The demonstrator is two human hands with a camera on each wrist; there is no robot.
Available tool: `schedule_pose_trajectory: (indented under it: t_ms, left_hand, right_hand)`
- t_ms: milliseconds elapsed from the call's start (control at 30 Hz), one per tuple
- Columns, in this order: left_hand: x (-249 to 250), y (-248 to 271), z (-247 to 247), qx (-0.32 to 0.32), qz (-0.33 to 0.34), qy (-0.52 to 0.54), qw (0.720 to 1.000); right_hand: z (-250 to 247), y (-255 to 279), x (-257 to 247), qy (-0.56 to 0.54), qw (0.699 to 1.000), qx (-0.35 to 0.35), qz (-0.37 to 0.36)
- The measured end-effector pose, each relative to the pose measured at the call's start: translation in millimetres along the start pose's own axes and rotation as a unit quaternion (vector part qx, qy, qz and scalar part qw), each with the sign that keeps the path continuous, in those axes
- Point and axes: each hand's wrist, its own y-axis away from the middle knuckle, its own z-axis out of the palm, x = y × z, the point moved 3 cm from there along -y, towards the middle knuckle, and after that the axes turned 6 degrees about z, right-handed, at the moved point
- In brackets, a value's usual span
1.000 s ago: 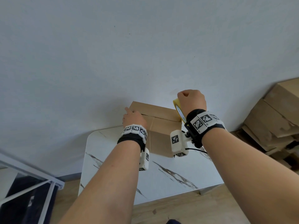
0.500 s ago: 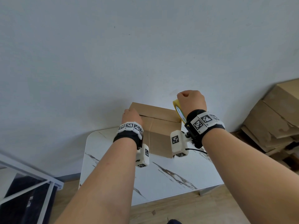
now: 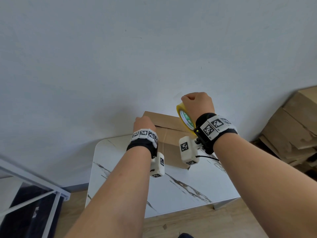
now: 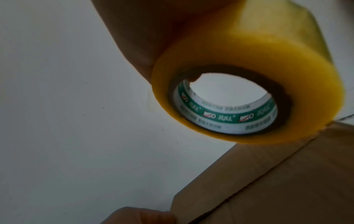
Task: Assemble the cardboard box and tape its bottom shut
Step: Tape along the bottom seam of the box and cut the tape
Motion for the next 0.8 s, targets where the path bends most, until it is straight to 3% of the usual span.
schedule_pose_trajectory:
  t_ms: [300, 567, 800]
  left_hand:
    - [-13.4, 8.8, -8.0, -0.039, 0.001, 0.055, 0.998]
    - [-33.7, 15.3, -15.2, 0.019, 0.001, 0.124, 0.992]
    - [-36.7, 9.7, -21.8, 0.000, 0.005, 0.153, 0.988]
  right_hand:
    - [23.0, 9.3, -15.4, 0.029, 0.994, -0.103, -0.031]
    - [33.1, 4.1, -32.5, 0.075, 0.982, -0.154, -0.074]
    - [50.2, 0.0, -43.3, 0.139, 0.964, -0.204, -0.098]
